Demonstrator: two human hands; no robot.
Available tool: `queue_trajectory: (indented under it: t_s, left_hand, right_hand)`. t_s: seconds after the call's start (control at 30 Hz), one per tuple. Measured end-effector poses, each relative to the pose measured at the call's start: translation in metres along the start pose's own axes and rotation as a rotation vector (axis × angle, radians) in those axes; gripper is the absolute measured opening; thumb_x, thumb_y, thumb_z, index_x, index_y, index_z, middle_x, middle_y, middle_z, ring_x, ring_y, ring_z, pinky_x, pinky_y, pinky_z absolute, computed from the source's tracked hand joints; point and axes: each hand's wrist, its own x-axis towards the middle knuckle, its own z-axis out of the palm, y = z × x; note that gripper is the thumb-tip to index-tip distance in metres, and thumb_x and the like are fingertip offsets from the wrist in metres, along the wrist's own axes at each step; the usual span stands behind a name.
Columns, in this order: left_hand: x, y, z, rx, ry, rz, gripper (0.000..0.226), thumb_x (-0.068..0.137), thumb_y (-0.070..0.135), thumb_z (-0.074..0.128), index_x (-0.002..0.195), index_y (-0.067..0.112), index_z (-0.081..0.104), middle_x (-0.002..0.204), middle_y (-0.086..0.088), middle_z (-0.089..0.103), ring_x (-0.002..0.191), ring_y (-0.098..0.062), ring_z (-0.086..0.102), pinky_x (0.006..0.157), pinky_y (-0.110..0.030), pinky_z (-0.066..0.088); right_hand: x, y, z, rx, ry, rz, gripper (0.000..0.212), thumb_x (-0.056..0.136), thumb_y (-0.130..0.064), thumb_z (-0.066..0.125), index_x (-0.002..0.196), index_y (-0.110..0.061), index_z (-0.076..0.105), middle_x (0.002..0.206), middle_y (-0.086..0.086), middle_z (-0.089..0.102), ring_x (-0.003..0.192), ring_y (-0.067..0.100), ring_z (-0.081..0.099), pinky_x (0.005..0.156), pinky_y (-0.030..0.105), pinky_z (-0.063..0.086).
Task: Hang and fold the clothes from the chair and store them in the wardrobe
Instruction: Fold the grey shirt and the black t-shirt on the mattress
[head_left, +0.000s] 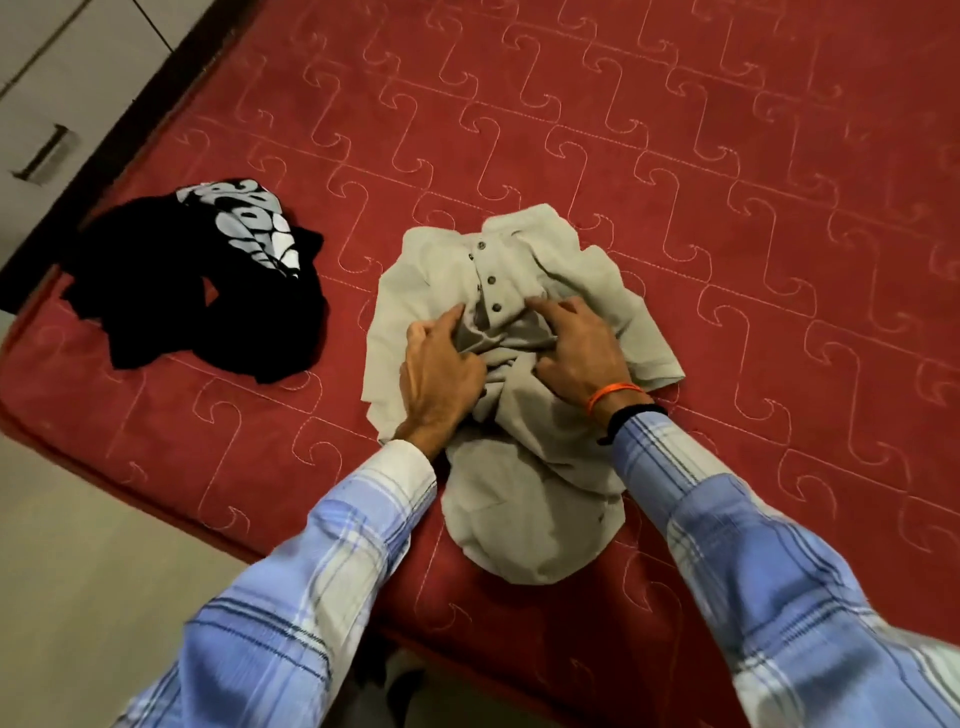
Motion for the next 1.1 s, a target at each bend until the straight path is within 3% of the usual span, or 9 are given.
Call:
queue_trajectory:
  t_s: [0.27,0.4,0.57,0.77,0.83,0.9,1.0,1.1]
  left_hand:
    - [-0.070,-0.019,0.040,-0.068,0.139,0.045,0.057,0.085,0.015,0.051,0.141,0.028,0.049,0.122,-0.002,0.050,0.111,-0.020,0.050,0.090,-0.026,0.037]
    - [-0.117,-0.033,0.052,-0.086,0.130,0.080,0.058,0.080,0.022,0.048,0.138,0.026,0.051,0.122,-0.004,0.051,0.111,-0.024,0.051,0.095,-0.030,0.039]
    - [-0.187,-0.035,0.055,-0.107,0.081,0.043,0.053,0.084,0.018,0.051,0.137,0.021,0.052,0.130,-0.007,0.051,0.121,-0.027,0.049,0.103,-0.034,0.037]
    - [-0.239,-0.044,0.056,-0.238,-0.005,0.022,0.048,0.081,0.017,0.050,0.128,0.020,0.061,0.126,-0.004,0.062,0.118,-0.026,0.054,0.102,-0.034,0.040]
    - [-0.247,-0.044,0.051,-0.278,-0.050,-0.021,0.042,0.081,0.020,0.050,0.120,0.020,0.066,0.120,-0.002,0.067,0.113,-0.025,0.057,0.098,-0.032,0.043]
    - [-0.247,-0.041,0.045,-0.351,-0.061,-0.076,0.035,0.078,0.032,0.049,0.098,0.016,0.073,0.099,-0.004,0.073,0.095,-0.027,0.065,0.090,-0.037,0.053]
    - [-0.236,-0.030,0.036,-0.458,-0.071,-0.176,0.043,0.078,0.050,0.054,0.077,0.012,0.073,0.073,-0.006,0.074,0.062,-0.022,0.068,0.067,-0.042,0.061]
    - [-0.216,-0.022,0.033,-0.338,-0.063,-0.156,0.041,0.069,0.050,0.060,0.075,0.011,0.072,0.070,-0.004,0.073,0.068,-0.024,0.071,0.067,-0.040,0.062]
  right_hand:
    - [-0.057,0.036,0.023,-0.097,0.125,-0.117,0.067,0.075,-0.025,0.054,0.142,-0.026,0.049,0.125,0.006,0.051,0.107,0.032,0.056,0.084,0.039,0.050]
    - [-0.102,0.046,0.029,-0.135,0.113,-0.119,0.081,0.063,-0.032,0.039,0.144,-0.030,0.046,0.132,0.004,0.048,0.116,0.032,0.052,0.088,0.042,0.049]
    - [-0.163,0.057,0.031,-0.163,0.074,-0.109,0.071,0.075,-0.014,0.057,0.143,-0.028,0.046,0.133,0.010,0.048,0.123,0.033,0.049,0.098,0.043,0.046]
    - [-0.217,0.066,0.023,-0.254,-0.031,-0.064,0.070,0.076,-0.006,0.057,0.143,-0.025,0.047,0.134,0.012,0.051,0.127,0.032,0.047,0.104,0.039,0.043]
    - [-0.228,0.062,0.021,-0.276,-0.050,-0.048,0.065,0.077,-0.007,0.056,0.140,-0.022,0.050,0.131,0.012,0.055,0.126,0.032,0.048,0.104,0.040,0.044]
    - [-0.232,0.053,0.018,-0.260,-0.014,-0.025,0.061,0.072,-0.013,0.056,0.132,-0.022,0.058,0.123,0.009,0.061,0.118,0.031,0.055,0.099,0.041,0.049]
    - [-0.230,0.036,0.017,-0.067,0.196,0.009,0.055,0.067,-0.017,0.058,0.122,-0.020,0.065,0.117,0.005,0.066,0.108,0.025,0.062,0.096,0.039,0.052]
    - [-0.222,0.019,0.025,0.047,0.328,-0.021,0.040,0.077,-0.025,0.061,0.116,-0.017,0.067,0.113,0.004,0.069,0.101,0.023,0.064,0.094,0.039,0.053]
